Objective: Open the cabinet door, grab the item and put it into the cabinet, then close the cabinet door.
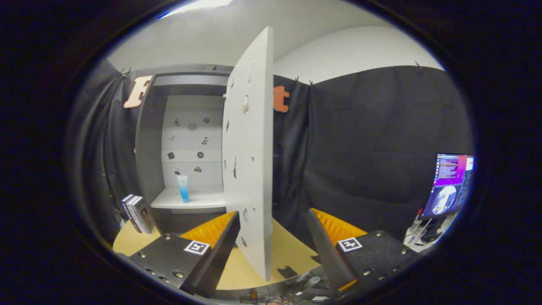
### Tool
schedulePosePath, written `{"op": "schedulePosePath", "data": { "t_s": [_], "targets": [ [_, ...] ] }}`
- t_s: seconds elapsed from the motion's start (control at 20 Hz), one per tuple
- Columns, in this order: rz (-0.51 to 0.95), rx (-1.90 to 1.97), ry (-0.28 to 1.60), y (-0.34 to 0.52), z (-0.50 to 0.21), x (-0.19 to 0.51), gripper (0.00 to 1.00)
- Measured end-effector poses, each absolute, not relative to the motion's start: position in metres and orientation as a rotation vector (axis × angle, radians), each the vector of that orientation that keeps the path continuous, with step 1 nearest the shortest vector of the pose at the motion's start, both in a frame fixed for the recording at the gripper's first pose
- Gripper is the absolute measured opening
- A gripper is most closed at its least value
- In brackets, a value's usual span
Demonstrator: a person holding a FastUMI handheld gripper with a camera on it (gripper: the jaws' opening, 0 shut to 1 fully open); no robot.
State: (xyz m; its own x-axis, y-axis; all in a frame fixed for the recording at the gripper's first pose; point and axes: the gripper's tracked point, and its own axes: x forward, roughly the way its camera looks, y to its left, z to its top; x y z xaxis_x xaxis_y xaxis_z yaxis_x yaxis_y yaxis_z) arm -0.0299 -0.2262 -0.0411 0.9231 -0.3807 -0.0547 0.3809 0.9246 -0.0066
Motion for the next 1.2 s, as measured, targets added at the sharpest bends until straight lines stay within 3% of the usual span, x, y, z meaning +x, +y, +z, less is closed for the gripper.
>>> {"op": "schedulePosePath", "data": {
  "t_s": [0.3,0.65,1.2],
  "targets": [
    [-0.382,0.025,0.063,-0.277,-0.046,0.005,0.95],
    [-0.273,0.04,0.075,-0.27,-0.048,0.017,0.93],
    [0.052,0.09,0.114,-0.182,-0.061,0.045,0.93]
  ]
}}
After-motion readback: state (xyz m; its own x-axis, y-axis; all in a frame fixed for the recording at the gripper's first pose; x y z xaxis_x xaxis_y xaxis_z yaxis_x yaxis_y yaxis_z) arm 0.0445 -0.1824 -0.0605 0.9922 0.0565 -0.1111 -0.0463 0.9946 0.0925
